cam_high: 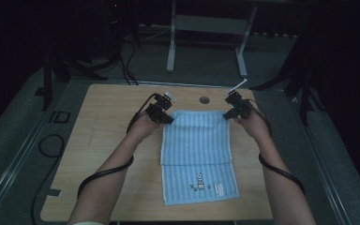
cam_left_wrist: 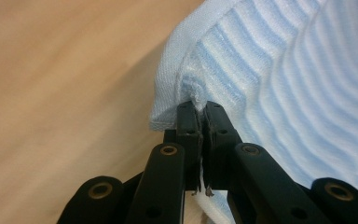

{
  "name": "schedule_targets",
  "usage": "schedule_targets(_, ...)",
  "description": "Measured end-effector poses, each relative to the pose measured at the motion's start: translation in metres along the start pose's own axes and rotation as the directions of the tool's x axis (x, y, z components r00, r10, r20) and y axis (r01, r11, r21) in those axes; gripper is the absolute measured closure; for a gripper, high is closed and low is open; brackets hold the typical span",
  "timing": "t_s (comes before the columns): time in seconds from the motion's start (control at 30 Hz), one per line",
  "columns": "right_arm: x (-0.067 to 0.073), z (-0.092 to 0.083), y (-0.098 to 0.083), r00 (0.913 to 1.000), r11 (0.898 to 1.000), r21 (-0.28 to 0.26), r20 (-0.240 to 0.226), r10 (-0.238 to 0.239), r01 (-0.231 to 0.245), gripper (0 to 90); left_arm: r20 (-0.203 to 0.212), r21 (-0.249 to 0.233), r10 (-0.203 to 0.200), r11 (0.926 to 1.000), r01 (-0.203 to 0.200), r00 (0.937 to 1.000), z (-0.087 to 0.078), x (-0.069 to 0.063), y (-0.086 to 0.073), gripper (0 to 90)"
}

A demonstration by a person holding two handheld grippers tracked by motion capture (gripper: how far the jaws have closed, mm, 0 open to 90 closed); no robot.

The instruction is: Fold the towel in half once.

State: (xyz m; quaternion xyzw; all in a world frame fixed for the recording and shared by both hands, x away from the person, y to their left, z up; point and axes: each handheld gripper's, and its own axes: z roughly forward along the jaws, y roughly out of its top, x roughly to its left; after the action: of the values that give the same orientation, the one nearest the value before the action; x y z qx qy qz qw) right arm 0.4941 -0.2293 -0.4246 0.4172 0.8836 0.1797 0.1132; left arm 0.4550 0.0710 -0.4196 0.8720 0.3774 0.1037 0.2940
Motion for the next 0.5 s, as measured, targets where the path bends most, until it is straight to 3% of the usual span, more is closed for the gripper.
schedule_targets(0.03,-0.001,-0.016,0.008,0.9998,0.999,-0.032,0.017,-0.013,0.013,84.2,-0.006,-0.012,0.006,0.9999,-0.007,1.0,-0.007,0.001,0.003,86.2)
schedule_targets(0.1,-0.002,-0.029,0.016,0.9994,0.998,-0.06,0.031,-0.015,0.017,84.2,-0.02,-0.064,0.009,0.9979,-0.01,0.9998,-0.023,0.003,0.011,86.0)
schedule_targets(0.2,-0.005,-0.049,0.03,0.999,0.993,-0.113,0.043,-0.012,0.017,84.2,-0.057,-0.106,0.01,0.9942,-0.016,0.9983,-0.046,0.007,0.023,85.9)
schedule_targets(0.27,-0.004,-0.06,0.038,0.998,0.99,-0.139,0.062,-0.012,0.021,84.2,-0.057,-0.112,0.017,0.9935,-0.023,0.9982,-0.056,0.008,0.029,85.9)
schedule_targets(0.33,-0.002,-0.074,0.046,0.9962,0.986,-0.163,0.085,-0.019,0.033,84.1,-0.098,-0.15,0.025,0.9879,-0.039,0.9949,-0.068,0.007,0.034,85.8)
schedule_targets(0.37,-0.001,-0.08,0.049,0.9953,0.984,-0.176,0.093,-0.025,0.041,84.1,-0.079,-0.171,0.015,0.9848,-0.029,0.9967,-0.073,0.008,0.035,85.8)
schedule_targets(0.5,0.001,-0.1,0.05,0.9922,0.968,-0.241,0.119,-0.038,0.066,84.1,-0.111,-0.192,0.03,0.98,-0.051,0.9933,-0.078,0.005,0.031,85.8)
